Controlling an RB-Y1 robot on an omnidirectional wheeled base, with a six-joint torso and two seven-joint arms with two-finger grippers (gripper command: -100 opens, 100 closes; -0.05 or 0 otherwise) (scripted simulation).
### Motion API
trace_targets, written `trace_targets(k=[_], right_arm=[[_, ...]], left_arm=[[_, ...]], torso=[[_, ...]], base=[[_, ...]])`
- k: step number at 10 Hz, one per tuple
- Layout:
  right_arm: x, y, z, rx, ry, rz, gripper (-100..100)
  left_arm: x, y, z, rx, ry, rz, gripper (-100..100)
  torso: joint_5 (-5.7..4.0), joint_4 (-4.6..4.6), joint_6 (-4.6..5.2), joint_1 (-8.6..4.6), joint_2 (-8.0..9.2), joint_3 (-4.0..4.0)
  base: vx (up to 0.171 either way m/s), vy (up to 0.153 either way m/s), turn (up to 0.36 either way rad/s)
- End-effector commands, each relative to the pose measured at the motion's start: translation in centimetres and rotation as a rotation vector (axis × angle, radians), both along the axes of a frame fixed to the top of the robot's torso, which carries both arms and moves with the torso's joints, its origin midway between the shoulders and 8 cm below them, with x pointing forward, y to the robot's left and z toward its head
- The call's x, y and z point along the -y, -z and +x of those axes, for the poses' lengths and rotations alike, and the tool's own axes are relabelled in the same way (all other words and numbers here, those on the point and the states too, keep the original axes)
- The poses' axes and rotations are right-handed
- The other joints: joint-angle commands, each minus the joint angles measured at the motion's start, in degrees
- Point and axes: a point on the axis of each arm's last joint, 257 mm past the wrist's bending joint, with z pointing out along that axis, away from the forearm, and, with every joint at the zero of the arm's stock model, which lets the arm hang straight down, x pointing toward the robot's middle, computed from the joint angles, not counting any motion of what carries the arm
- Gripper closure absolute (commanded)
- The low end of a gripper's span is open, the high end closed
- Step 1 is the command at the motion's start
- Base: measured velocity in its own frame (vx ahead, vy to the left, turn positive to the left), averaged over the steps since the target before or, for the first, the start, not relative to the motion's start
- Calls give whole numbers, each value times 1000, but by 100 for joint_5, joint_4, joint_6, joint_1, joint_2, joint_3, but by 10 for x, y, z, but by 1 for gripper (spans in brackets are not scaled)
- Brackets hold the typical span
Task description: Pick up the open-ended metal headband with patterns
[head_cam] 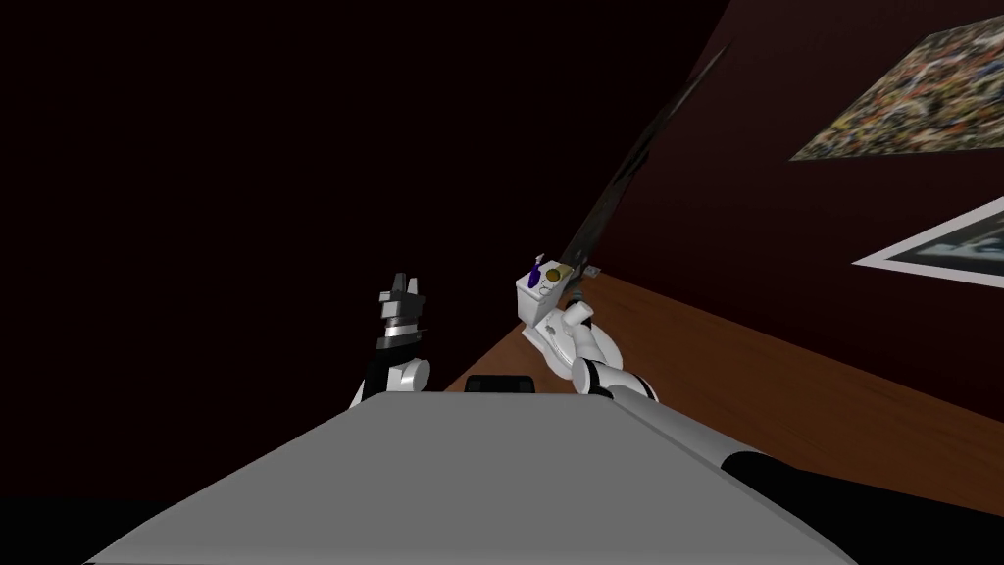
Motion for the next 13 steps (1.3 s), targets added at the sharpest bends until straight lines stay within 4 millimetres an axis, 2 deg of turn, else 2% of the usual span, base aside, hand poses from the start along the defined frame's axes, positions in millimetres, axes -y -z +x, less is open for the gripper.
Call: trace_targets(k=[1,6,7,10,13], right_arm=[[-5,9,2,1,12,53,-100],[-34,33,17,25,63,282,-100],[-34,33,17,26,64,285,-100],[-55,44,24,32,85,397,-100],[-65,49,26,33,92,444,-100]], left_arm=[[0,0,0,0,0,0,0],[0,0,0,0,0,0,0],[0,0,0,0,0,0,0],[0,0,0,0,0,0,0],[0,0,0,0,0,0,0]], torso=[[0,0,0,0,0,0],[-2,0,2,-11,1,1],[-1,0,2,-5,-3,-1],[-2,0,3,-12,2,1],[-5,0,5,-27,1,1]], base=[[-16,82,36],[-9,84,47],[6,70,14],[-7,71,34],[-5,41,12]])
